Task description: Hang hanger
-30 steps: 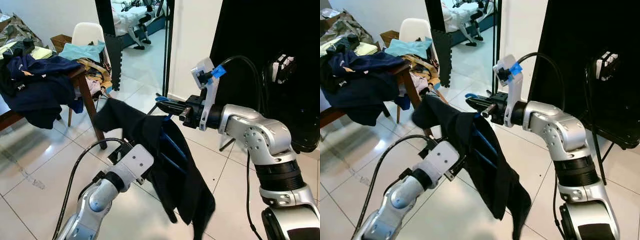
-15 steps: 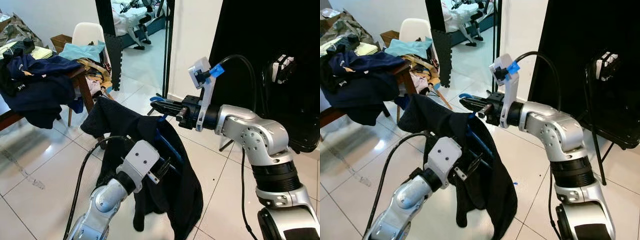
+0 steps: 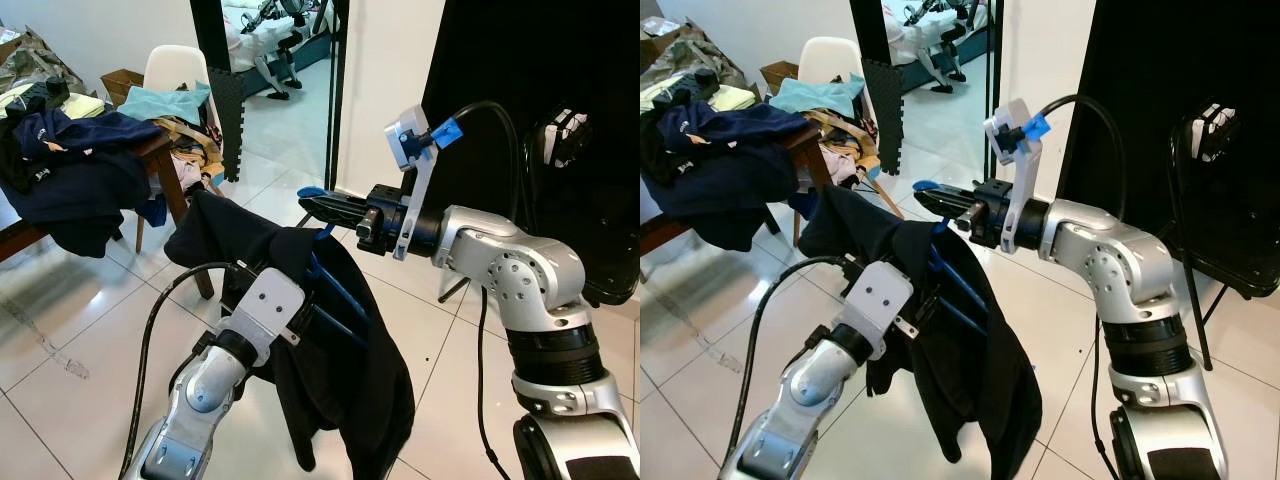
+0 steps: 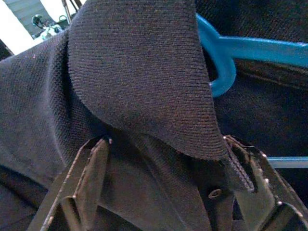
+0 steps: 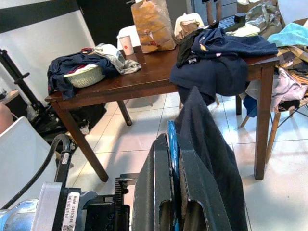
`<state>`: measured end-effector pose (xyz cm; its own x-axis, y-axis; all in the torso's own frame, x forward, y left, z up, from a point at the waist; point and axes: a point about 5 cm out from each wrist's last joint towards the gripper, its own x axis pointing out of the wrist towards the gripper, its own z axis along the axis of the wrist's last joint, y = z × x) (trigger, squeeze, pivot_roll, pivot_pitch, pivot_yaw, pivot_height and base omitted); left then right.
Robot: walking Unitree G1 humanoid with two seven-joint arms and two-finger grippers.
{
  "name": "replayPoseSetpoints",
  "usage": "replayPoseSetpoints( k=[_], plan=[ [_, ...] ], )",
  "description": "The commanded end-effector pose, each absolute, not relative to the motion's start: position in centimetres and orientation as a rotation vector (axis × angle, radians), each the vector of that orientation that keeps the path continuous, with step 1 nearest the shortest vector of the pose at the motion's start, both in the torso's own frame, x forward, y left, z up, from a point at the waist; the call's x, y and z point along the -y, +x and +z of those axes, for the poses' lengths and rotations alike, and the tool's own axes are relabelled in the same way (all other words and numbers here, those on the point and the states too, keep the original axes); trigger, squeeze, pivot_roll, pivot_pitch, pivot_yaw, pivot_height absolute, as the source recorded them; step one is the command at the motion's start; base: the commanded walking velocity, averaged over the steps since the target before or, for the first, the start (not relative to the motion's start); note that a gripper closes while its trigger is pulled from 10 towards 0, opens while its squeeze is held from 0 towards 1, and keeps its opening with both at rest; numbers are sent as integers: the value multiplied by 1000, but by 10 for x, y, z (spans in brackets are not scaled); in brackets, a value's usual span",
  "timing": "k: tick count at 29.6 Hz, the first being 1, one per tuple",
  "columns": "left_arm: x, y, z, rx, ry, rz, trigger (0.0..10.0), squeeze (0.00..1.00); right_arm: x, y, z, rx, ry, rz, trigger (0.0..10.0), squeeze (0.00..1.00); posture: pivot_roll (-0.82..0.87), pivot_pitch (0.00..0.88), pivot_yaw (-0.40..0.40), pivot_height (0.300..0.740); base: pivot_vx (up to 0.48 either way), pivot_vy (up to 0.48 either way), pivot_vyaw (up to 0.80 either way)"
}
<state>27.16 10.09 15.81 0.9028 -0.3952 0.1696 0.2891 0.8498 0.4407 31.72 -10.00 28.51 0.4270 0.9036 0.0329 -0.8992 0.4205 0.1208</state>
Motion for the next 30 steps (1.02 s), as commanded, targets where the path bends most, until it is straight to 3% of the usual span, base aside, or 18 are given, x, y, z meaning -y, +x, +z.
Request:
replayPoseSetpoints(
  k=[1,21,30],
  plan=[
    [-115,278,159,259,453,-305,0,0,100,310,300,34,136,1165,0,0,-71,66,-4,740,0,0,0],
    [-137,289,193,379,539,-212,0,0,105,314,284,-55,82,1095,0,0,-69,66,-2,740,0,0,0],
    [-155,291,204,399,582,-157,0,0,110,305,245,-248,-104,1095,0,0,-68,64,0,740,0,0,0]
  ],
)
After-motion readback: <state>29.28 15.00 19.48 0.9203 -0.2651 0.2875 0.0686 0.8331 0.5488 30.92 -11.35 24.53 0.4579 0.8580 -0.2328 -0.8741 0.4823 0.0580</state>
